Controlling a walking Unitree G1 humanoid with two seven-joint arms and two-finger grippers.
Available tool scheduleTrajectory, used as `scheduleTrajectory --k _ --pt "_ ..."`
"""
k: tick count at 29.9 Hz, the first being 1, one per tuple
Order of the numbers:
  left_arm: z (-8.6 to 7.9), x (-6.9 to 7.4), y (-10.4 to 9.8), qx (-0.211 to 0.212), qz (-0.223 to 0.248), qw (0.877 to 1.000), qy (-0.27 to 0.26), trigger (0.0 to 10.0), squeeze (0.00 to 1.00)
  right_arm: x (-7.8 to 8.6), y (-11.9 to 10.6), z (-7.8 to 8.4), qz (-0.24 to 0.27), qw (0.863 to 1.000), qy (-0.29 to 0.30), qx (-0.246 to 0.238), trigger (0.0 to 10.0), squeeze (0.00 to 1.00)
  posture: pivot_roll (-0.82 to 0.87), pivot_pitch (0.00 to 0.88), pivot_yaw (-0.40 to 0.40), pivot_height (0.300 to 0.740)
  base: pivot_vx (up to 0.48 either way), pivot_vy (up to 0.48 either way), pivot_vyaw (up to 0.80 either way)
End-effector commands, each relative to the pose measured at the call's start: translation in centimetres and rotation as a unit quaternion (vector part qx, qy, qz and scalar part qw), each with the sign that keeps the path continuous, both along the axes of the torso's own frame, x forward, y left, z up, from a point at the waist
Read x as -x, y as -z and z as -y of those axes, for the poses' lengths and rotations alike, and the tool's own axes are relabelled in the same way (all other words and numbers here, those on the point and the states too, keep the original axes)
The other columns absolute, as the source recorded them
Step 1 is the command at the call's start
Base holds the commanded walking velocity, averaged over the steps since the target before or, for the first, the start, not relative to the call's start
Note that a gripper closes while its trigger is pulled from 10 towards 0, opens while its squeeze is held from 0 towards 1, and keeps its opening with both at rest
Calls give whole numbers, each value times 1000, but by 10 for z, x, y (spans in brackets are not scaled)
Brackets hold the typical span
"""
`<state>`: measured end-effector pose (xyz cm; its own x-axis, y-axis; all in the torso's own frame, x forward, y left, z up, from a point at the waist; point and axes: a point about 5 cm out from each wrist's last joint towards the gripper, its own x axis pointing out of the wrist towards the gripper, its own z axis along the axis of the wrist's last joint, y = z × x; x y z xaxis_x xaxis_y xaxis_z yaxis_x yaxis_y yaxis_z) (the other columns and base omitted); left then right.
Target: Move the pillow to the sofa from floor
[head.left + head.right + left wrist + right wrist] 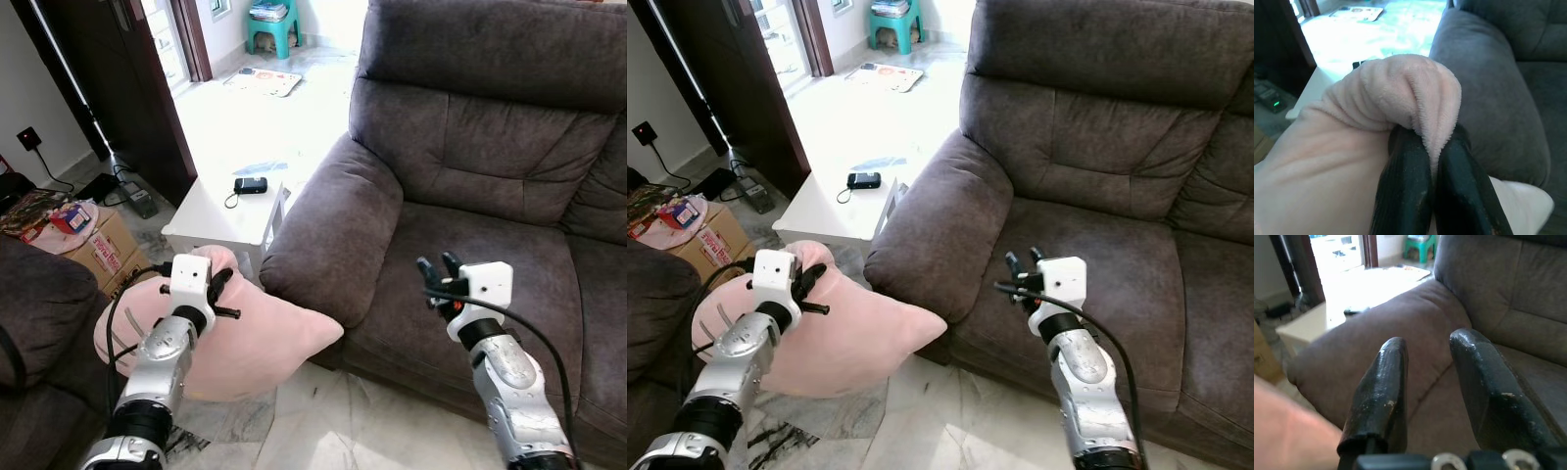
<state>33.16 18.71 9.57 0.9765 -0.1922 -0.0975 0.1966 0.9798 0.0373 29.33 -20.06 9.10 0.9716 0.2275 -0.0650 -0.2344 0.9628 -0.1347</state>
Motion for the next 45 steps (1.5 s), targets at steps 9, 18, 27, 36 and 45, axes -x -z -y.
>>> scheduleTrajectory --k 9,18,27,36,45 --pt "38 -5 -57 1 70 987 147 10000 0 5 12 0 -52 996 -63 44 10000 0 -13 6 27 740 0 0 0" --pt "48 -4 -64 6 69 984 167 10000 0 15 23 -2 -95 985 -130 63 10000 0 -29 0 23 740 0 0 0" --pt "68 -3 -79 24 86 977 195 10000 0 42 46 1 -173 962 -204 52 10000 714 -40 0 22 740 0 0 0" --pt "75 -1 -85 25 89 971 219 10000 0 52 57 7 -202 952 -220 72 10000 1000 -41 0 22 740 0 0 0" --pt "77 1 -89 24 92 968 232 10000 0 61 65 10 -232 938 -246 81 10000 1000 -35 0 19 740 0 0 0"
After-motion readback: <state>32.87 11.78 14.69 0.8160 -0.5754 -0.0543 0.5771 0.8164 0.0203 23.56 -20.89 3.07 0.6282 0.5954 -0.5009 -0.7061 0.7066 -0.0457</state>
